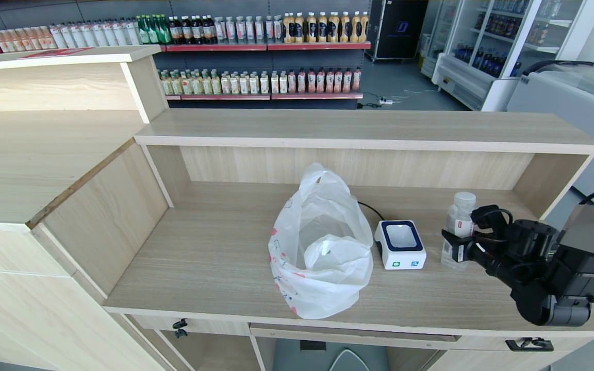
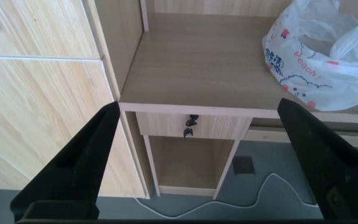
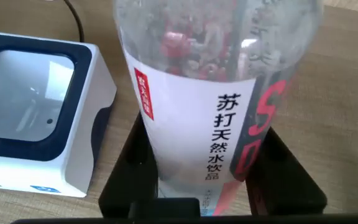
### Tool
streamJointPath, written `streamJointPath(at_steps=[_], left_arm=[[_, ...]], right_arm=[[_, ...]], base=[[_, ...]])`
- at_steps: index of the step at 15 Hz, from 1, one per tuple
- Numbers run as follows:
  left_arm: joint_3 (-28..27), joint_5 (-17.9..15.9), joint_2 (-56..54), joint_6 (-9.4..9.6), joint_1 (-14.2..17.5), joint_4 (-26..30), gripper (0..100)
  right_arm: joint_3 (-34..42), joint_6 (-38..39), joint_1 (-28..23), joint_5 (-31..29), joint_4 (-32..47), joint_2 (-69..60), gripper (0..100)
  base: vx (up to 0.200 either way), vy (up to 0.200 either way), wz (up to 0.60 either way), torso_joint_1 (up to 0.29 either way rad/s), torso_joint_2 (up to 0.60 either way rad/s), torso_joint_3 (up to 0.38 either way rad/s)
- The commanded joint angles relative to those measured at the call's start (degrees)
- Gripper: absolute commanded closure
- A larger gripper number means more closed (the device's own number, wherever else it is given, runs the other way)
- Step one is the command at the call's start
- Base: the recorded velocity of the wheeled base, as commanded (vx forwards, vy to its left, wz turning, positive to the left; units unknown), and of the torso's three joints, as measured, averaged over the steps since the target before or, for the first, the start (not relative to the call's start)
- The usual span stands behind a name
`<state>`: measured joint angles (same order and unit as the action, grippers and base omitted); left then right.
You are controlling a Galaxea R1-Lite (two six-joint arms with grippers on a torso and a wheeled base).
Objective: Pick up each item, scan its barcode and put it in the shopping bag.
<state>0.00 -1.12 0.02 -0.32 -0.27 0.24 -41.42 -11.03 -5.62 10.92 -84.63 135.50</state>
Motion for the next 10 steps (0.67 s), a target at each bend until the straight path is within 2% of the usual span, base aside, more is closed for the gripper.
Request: streamJointPath(at_steps=[1, 5, 10], left_arm=[[0.0, -0.02, 0.06, -0.03, 0.0, 0.02, 0], [0.0, -0.02, 0.06, -0.03, 0.0, 0.02, 0], [0.0, -0.02, 0.06, -0.03, 0.0, 0.02, 0]], right_arm=[[0.2, 0.05, -0.71, 0.06, -0.1, -1.64, 100], [0.82, 1.36, -1.5, 1.21, 0.16, -4.19, 100], [6.09, 3.21, -2.29, 1.29, -0.28, -7.18, 100]], base=[[0.0, 0.0, 0.0, 0.0, 0.0, 0.0], [0.0, 0.0, 0.0, 0.0, 0.0, 0.0], [0.0, 0.0, 0.0, 0.0, 0.0, 0.0]])
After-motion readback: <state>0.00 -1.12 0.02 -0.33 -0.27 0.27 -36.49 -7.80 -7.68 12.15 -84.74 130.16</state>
